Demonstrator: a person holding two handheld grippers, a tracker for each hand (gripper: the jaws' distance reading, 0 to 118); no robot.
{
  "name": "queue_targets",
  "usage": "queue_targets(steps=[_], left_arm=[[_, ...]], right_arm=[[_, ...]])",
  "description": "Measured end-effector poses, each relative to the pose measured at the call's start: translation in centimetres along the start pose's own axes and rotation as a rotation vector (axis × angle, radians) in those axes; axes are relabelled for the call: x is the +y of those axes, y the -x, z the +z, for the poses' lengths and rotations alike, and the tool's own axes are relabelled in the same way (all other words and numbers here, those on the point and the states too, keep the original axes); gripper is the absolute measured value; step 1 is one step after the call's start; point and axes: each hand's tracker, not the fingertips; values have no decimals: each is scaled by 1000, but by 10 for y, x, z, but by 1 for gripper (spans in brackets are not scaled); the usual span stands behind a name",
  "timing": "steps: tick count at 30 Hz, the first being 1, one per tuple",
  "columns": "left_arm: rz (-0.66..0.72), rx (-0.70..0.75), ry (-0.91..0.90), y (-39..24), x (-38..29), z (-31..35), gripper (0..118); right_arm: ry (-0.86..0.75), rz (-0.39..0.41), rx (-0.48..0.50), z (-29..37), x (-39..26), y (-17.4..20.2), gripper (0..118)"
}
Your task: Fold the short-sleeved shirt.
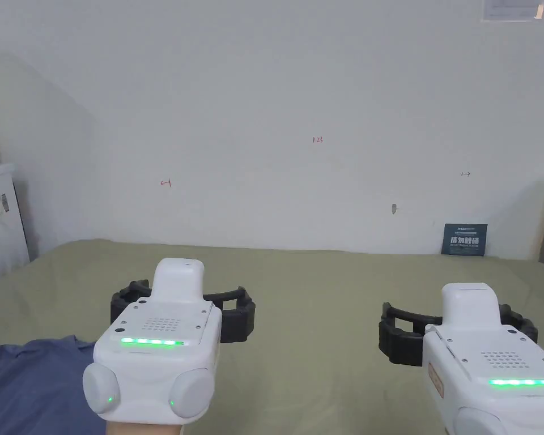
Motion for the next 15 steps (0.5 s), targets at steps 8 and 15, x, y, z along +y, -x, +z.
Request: queue_targets(steps=[8, 15], left_arm=[[-3, 7, -6, 2, 2, 0, 118], [0, 2, -5, 1, 2, 0, 118]], right_arm=[[-7, -2, -3, -1, 3, 0, 118], [-9, 0, 2, 0, 4, 0, 118]])
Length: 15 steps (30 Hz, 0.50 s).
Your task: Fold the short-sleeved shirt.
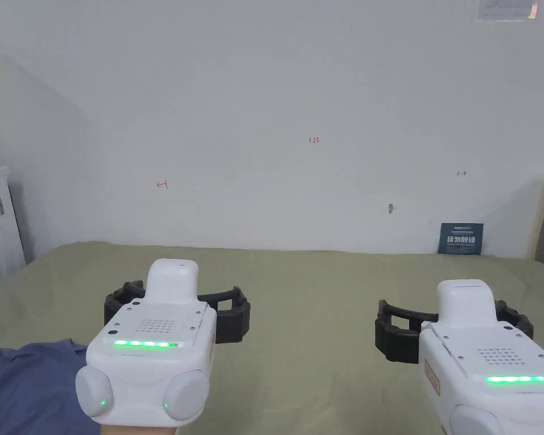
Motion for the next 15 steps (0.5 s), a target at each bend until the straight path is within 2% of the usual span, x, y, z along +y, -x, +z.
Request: queue_targets(steps=[15], left_arm=[[22, 2, -1, 4, 0, 1, 118]], right_arm=[[-12, -5, -1, 0, 0, 3, 118]])
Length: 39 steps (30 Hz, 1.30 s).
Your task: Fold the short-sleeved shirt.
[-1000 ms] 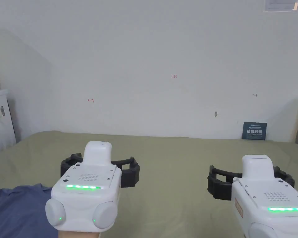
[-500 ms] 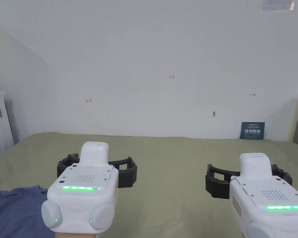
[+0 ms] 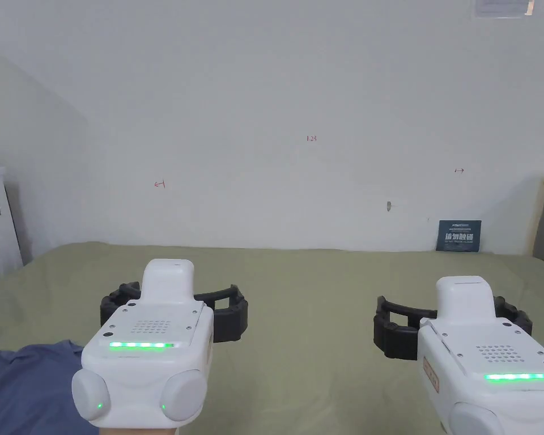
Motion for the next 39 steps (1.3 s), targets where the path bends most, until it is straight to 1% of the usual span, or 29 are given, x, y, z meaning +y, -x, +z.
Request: queue_targets(steps=[29, 30, 31, 32, 33, 34, 35, 36, 37, 38, 39], left_arm=[[-6, -2, 7, 2, -1, 0, 118], [-8, 0, 8, 2, -2, 0, 118], [-11, 3, 10, 2, -2, 0, 118], [-15, 12, 9, 2, -2, 0, 102], [-18, 16, 7, 2, -3, 0, 68], [-20, 14, 7, 2, -4, 0, 49], [-21, 14, 3, 2, -4, 1, 32], [-21, 22, 10, 2, -4, -3, 17], [-17, 21, 15, 4, -6, -5, 3], [-6, -13, 40, 5, -6, -6, 0], [-8, -17, 54, 6, -6, -6, 0]], right_arm=[[9, -14, -13, -4, -3, -2, 118], [8, -15, -13, -4, -3, -2, 116], [12, -16, -13, -4, -3, -2, 108], [14, -15, -13, -4, -2, -2, 76], [11, -11, -11, -3, -2, -3, 32], [3, -3, -21, -1, -2, -2, 18], [0, 5, -53, -2, -2, 0, 6], [-6, 1, -78, -3, -3, 0, 2], [2, -13, -63, -3, -2, -4, 3], [22, -26, -41, -4, -2, -7, 0], [24, -30, -43, -5, -2, -9, 0]])
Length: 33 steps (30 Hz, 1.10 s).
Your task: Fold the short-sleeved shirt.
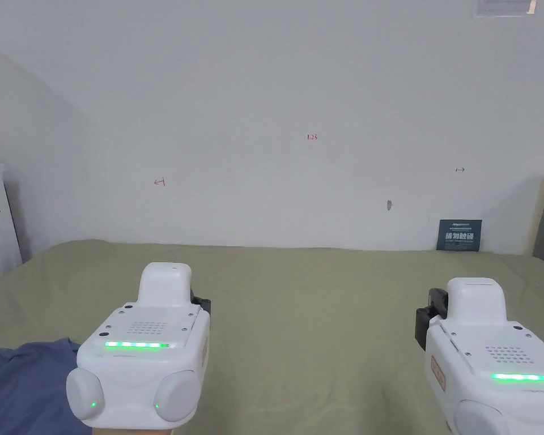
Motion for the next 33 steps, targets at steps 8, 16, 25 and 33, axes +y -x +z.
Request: queue_targets(steps=[8, 16, 25, 33], left_arm=[[7, 4, -2, -2, -4, -1, 0], [24, 53, 5, 29, -6, 2, 0], [73, 348, 14, 143, -8, 47, 0], [95, 566, 46, 229, -16, 103, 0]], right_arm=[[7, 10, -1, -3, -1, 3, 0], [26, 20, 47, -12, -3, 24, 0], [12, 11, 344, -28, 3, 138, 0], [10, 9, 556, -23, -2, 231, 0]])
